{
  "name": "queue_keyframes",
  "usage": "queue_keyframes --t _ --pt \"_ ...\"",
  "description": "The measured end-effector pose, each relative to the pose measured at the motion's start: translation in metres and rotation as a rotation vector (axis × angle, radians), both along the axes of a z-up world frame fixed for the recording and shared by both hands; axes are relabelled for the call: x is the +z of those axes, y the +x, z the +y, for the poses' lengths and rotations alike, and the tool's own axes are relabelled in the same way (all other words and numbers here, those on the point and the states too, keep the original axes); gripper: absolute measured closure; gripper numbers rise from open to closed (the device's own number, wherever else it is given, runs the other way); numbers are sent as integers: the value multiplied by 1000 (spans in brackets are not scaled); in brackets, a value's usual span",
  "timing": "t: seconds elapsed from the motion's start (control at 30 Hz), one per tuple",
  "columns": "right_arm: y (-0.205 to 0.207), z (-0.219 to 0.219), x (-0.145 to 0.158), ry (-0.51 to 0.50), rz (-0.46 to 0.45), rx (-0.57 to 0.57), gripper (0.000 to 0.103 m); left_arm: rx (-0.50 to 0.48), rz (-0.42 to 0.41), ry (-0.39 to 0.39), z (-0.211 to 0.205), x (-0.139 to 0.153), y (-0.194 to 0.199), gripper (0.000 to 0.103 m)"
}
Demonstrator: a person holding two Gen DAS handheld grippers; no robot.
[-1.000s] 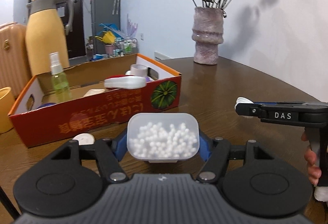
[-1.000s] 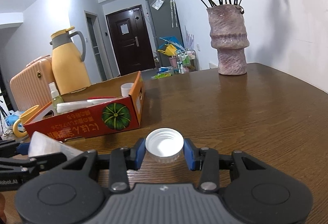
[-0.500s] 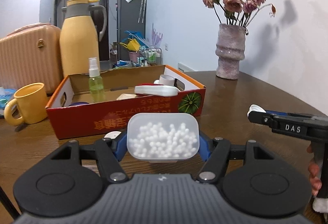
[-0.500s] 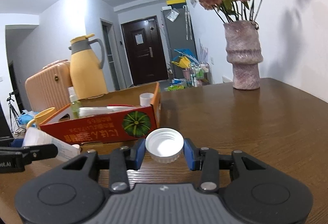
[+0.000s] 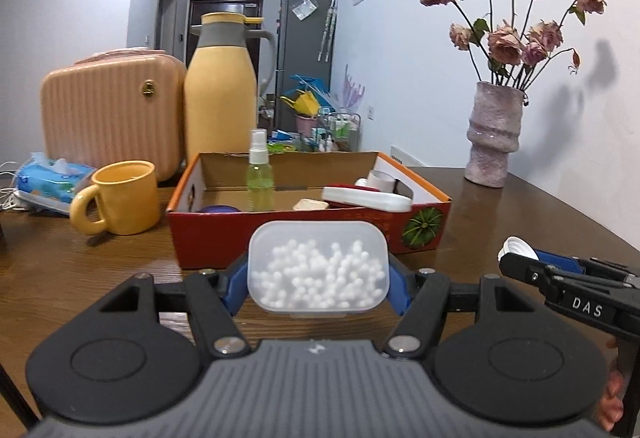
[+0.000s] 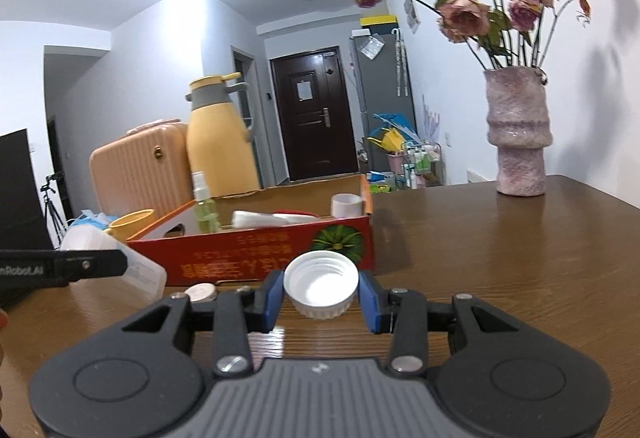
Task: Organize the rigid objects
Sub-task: 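Carry the screw cap and bead container over the cardboard box with both tools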
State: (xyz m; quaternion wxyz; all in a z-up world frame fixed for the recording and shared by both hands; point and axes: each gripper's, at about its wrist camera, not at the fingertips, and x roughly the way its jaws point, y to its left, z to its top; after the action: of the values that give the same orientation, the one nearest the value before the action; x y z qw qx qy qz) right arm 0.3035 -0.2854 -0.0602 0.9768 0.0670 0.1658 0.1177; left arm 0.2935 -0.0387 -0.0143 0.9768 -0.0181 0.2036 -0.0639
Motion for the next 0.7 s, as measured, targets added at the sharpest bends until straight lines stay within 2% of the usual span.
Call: queue_keyframes --t 0.43,0.7 --pt "-13 26 7 -9 -40 7 64 33 -42 2 16 5 -17 36" --pt "-6 33 17 -20 -50 9 64 49 -58 -15 20 14 -14 36"
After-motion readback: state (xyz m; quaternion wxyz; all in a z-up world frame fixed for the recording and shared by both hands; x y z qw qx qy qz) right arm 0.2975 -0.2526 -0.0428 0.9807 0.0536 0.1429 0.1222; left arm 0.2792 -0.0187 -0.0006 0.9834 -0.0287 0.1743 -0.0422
